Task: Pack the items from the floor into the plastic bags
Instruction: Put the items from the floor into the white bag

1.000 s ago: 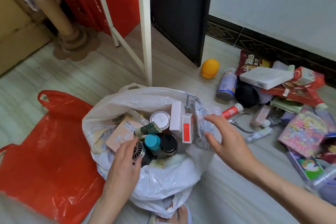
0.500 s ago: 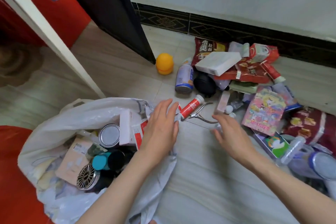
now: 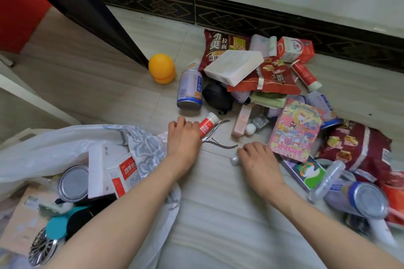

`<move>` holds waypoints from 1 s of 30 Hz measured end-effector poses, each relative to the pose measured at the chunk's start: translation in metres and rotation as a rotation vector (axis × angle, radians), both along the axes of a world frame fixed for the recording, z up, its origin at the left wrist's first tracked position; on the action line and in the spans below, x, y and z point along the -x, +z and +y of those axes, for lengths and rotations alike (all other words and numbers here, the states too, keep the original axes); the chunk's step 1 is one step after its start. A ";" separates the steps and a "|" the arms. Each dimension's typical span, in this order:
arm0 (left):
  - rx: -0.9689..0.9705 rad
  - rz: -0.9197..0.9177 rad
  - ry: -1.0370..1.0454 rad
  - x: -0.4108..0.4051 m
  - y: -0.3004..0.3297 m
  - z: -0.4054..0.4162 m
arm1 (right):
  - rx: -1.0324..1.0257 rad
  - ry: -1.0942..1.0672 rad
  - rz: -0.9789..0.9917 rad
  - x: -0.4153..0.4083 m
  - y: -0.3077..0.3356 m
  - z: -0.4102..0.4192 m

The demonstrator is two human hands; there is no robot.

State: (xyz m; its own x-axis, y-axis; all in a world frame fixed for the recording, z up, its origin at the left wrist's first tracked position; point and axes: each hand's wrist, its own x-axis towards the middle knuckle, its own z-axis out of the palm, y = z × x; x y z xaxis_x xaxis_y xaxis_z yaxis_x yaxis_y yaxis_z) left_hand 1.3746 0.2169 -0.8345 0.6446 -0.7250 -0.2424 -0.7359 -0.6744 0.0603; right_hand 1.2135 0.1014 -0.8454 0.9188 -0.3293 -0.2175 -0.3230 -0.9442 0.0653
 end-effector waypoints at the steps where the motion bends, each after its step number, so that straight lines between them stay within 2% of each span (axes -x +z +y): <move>1: 0.010 -0.003 0.006 0.001 -0.001 -0.001 | 0.016 0.005 -0.001 0.000 0.002 -0.002; 4: 0.104 -0.003 0.019 0.008 0.001 0.002 | -0.051 -0.033 0.035 0.001 0.004 0.000; 6: 0.222 0.003 0.035 0.014 0.006 0.009 | -0.120 -0.084 -0.016 0.000 0.016 0.007; 8: 0.302 0.023 0.055 0.019 0.014 0.017 | -0.272 -0.219 -0.109 0.000 0.024 0.018; 12: 0.438 0.049 0.133 0.030 0.044 0.040 | -0.738 -0.508 -0.226 0.004 0.041 0.040; 16: 0.589 0.156 0.220 0.034 0.085 0.072 | -1.162 -0.696 -0.282 -0.007 0.078 0.071; 21: 0.714 0.138 0.375 0.029 0.131 0.138 | -1.278 -0.536 -0.268 -0.032 0.121 0.114; 25: 0.687 0.061 0.668 0.019 0.139 0.217 | -1.339 -0.323 -0.173 -0.060 0.144 0.153; 28: 0.550 0.008 0.808 0.011 0.133 0.267 | -1.216 -0.131 -0.071 -0.095 0.154 0.175; 30: 0.492 0.019 0.872 0.005 0.128 0.288 | -1.093 -0.092 -0.062 -0.122 0.153 0.187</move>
State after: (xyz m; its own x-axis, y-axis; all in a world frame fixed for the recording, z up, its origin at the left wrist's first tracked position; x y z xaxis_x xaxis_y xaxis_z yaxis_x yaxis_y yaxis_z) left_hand 1.3700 0.5048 -0.7065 0.9980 -0.0230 -0.0585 0.0082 -0.8750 0.4840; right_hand 1.3351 0.2883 -0.6926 0.9201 -0.0548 -0.3877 -0.3687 -0.4547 -0.8107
